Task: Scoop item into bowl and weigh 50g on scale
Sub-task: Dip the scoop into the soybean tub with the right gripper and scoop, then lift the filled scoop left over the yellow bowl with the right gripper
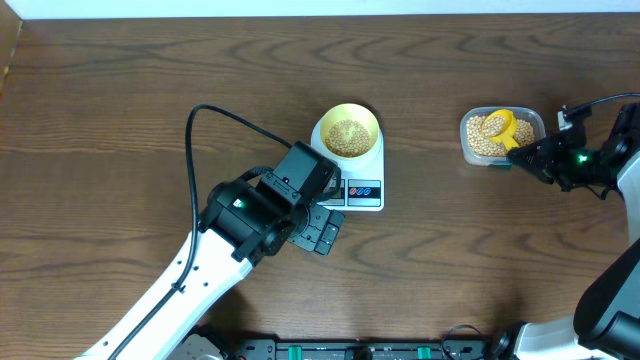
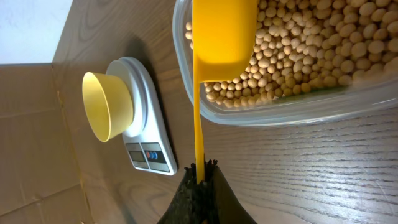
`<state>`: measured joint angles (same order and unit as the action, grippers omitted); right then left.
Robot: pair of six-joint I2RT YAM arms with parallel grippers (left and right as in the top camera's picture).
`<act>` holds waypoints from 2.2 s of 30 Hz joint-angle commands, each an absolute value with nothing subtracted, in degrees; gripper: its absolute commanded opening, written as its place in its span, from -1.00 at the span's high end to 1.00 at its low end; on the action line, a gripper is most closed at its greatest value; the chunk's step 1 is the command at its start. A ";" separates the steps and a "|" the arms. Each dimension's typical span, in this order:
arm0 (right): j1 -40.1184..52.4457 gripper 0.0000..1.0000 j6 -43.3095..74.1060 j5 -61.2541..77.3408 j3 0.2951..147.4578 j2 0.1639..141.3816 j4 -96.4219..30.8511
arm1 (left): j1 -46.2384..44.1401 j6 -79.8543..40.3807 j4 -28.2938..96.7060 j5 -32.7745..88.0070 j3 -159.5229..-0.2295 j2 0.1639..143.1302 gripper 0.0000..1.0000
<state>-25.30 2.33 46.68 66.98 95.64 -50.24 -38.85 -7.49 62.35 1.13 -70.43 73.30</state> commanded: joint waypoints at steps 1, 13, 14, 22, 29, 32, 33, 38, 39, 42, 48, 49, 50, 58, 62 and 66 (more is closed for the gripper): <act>-25.58 0.98 1.39 48.62 66.67 96.12 -50.15 | -38.98 -7.18 62.33 0.40 -71.81 73.08 -0.89; -27.38 0.98 0.51 54.30 66.70 96.12 -50.15 | -38.98 -7.18 62.33 0.40 -71.81 73.08 -0.89; -27.44 0.97 0.27 54.81 66.70 96.12 -50.15 | -38.98 -7.18 62.33 0.40 -71.81 73.08 -0.89; -26.94 0.97 0.10 58.52 66.76 95.46 -50.13 | -38.98 -7.18 62.33 0.40 -71.81 73.08 -0.89; -26.89 0.98 0.14 60.10 66.78 93.14 -50.11 | -38.98 -7.18 62.33 0.40 -71.81 73.08 -0.89; -26.68 0.97 0.47 62.26 66.87 92.36 -50.13 | -38.98 -7.18 62.33 0.40 -71.81 73.08 -0.89; -26.39 0.98 0.82 62.54 66.98 92.05 -50.13 | -38.98 -7.18 62.33 0.40 -71.81 73.08 -0.89; -22.48 0.98 1.45 62.70 68.20 89.69 -50.02 | -38.98 -7.18 62.33 0.40 -71.81 73.08 -0.89; -21.41 0.97 1.69 62.50 68.73 89.23 -49.98 | -38.98 -7.18 62.33 0.40 -71.81 73.08 -0.89; -17.69 0.97 3.07 61.17 71.26 88.20 -49.89 | -38.98 -7.18 62.33 0.40 -71.81 73.08 -0.89; -9.52 0.97 4.27 57.52 77.49 87.79 -49.87 | -38.96 -7.18 62.33 0.40 -71.81 73.08 -0.89; -8.27 0.97 4.25 57.01 78.41 87.79 -49.82 | -38.98 -7.18 62.33 0.40 -71.81 73.08 -0.89; -7.18 0.98 4.27 56.84 79.24 87.79 -49.60 | -38.98 -7.18 62.33 0.40 -71.81 73.08 -0.89; -2.55 0.98 8.64 58.48 80.86 87.79 -44.64 | -38.98 -7.18 62.33 0.40 -71.81 73.08 -0.89; -0.64 0.98 9.28 58.89 80.86 87.85 -44.36 | -38.98 -7.18 62.33 0.40 -71.81 73.08 -0.89; 1.67 0.98 9.78 58.83 80.86 87.85 -44.31 | -38.98 -7.18 62.33 0.43 -71.81 73.08 -0.89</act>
